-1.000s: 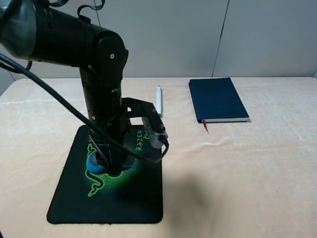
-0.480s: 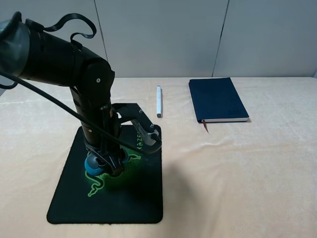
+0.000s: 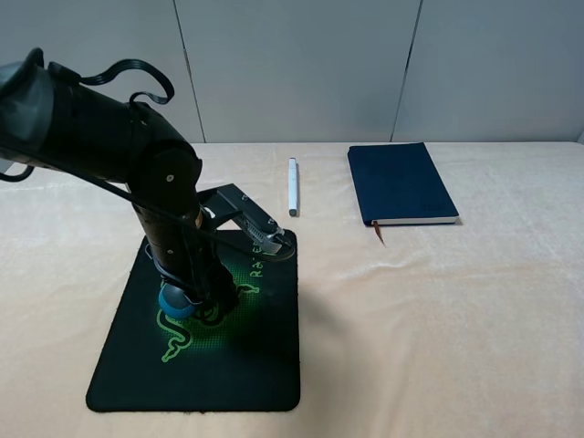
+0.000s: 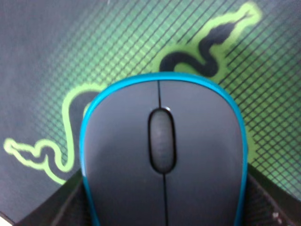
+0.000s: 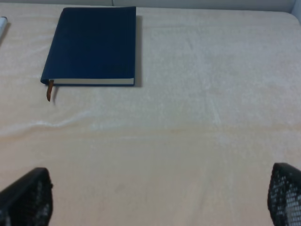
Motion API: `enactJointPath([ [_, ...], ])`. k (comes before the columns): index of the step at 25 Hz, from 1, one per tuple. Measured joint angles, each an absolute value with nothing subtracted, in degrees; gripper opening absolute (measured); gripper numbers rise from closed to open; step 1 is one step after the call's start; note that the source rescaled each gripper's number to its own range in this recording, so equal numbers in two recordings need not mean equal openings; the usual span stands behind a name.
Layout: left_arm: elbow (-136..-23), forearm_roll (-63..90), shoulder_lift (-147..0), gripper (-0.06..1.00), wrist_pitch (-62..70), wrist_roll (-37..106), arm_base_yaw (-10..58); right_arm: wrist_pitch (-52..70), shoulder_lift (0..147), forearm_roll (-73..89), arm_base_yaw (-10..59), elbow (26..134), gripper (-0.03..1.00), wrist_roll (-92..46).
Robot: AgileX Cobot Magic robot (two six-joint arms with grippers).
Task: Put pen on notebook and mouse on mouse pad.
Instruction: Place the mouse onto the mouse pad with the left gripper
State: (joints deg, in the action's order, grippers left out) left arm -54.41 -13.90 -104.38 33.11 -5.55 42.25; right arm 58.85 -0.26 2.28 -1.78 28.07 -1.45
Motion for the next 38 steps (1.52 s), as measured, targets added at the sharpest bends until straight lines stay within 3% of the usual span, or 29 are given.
enactJointPath([
  [18, -51.54, -14.32, -104.38, 0.02, 27.54, -11.03, 42.25, 58.85, -0.26, 2.28, -1.78, 28.07, 1.00, -1.45],
  [19, -51.54, -14.32, -104.38, 0.12, 27.60, -11.29, 42.25, 58.85, -0.26, 2.28, -1.78, 28.07, 1.00, -1.45],
  [20, -51.54, -14.32, -104.38, 0.29, 27.60, -11.70, 42.25, 58.85, -0.26, 2.28, -1.78, 28.07, 1.00, -1.45],
  [22, -51.54, -14.32, -104.38, 0.70, 27.54, -12.68, 41.95, 58.85, -0.26, 2.28, -1.78, 28.07, 1.00, -1.45],
  [24, -51.54, -14.32, -104.38, 0.87, 27.49, -13.17, 41.83, 58.85, -0.26, 2.28, -1.78, 28.07, 1.00, -1.45],
  [26, -51.54, -14.32, -104.38, 0.95, 27.49, -13.42, 41.66, 58.85, -0.26, 2.28, -1.78, 28.07, 1.00, -1.45],
  [29, -51.54, -14.32, -104.38, 0.99, 27.49, -13.59, 41.65, 58.85, -0.26, 2.28, -1.78, 28.07, 1.00, -1.45],
  [38, -52.88, -12.31, -103.31, 1.00, 30.76, -13.59, 41.65, 58.85, -0.26, 2.28, -1.78, 28.07, 1.00, -1.45],
])
